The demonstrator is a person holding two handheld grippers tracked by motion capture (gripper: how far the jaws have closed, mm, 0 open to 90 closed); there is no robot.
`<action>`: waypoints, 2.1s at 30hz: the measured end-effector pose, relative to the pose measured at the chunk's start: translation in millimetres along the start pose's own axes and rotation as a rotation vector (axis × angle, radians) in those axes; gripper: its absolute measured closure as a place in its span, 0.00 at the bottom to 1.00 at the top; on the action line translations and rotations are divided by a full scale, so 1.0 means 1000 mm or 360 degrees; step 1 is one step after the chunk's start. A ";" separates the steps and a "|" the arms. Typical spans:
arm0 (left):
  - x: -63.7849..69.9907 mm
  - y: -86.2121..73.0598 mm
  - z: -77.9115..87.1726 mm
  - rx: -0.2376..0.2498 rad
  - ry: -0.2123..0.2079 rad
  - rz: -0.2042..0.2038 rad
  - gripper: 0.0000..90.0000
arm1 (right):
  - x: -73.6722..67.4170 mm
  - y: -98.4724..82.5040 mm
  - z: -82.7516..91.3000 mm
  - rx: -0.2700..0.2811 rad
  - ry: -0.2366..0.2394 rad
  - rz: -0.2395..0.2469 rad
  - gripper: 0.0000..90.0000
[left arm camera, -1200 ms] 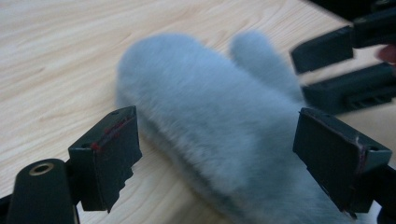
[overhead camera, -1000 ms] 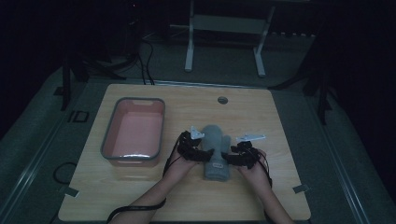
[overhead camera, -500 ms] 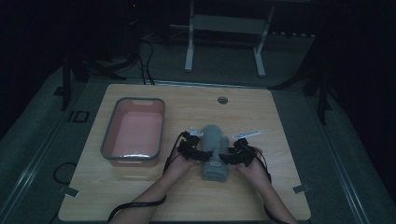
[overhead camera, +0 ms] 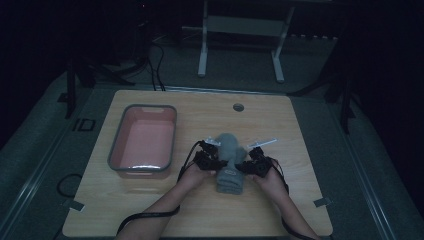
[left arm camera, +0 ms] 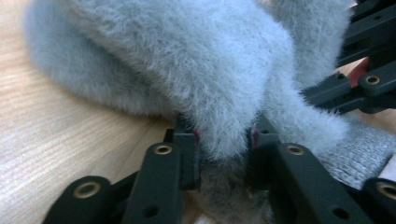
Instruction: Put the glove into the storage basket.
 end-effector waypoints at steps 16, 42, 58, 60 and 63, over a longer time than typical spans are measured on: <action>0.010 0.031 0.041 0.0151 0.0054 -0.0101 0.88 | -0.018 0.015 0.034 0.0209 0.0092 0.0015 0.90; -0.018 0.078 0.130 0.0210 0.0089 -0.0192 0.88 | -0.083 0.084 0.070 0.0354 0.0186 0.0150 0.91; -0.058 0.063 0.202 0.0197 0.0233 -0.0148 0.88 | -0.147 0.131 0.044 0.0340 0.0294 0.0287 0.91; -0.063 0.060 0.212 0.0190 0.0257 -0.0136 0.88 | -0.156 0.136 0.038 0.0337 0.0313 0.0297 0.91; -0.072 0.053 0.226 0.0185 0.0293 -0.0121 0.88 | -0.169 0.144 0.028 0.0332 0.0337 0.0312 0.91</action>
Point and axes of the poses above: each handheld gripper's, and its own axes: z roughly backward along the jaws, y roughly out of its top, x roughly to its right, the point moved 4 cm from there along -z, roughly forward along the jaws, and after that the axes turned 11 degrees about -z, right-handed, at the moved point
